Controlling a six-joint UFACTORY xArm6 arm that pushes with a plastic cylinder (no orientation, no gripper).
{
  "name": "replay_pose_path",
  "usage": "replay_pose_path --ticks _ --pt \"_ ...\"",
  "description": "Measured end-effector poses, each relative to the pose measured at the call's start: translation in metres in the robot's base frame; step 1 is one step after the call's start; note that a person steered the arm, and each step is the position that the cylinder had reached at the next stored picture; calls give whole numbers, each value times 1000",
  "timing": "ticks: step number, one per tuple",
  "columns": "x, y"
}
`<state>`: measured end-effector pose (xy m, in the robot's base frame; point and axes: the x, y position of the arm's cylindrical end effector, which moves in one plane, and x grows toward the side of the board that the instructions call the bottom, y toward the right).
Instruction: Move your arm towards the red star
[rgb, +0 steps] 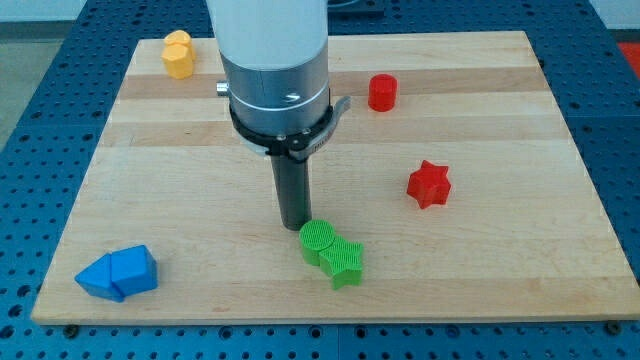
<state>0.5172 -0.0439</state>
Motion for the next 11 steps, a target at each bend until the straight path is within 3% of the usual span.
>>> replay_pose_path --ticks 3,5,7,8,9,10,11 --pt "-12 -4" --pt "-42 -1" --pt "-27 74" --pt "16 84" --pt "33 132" --pt "33 179" --pt "31 179"
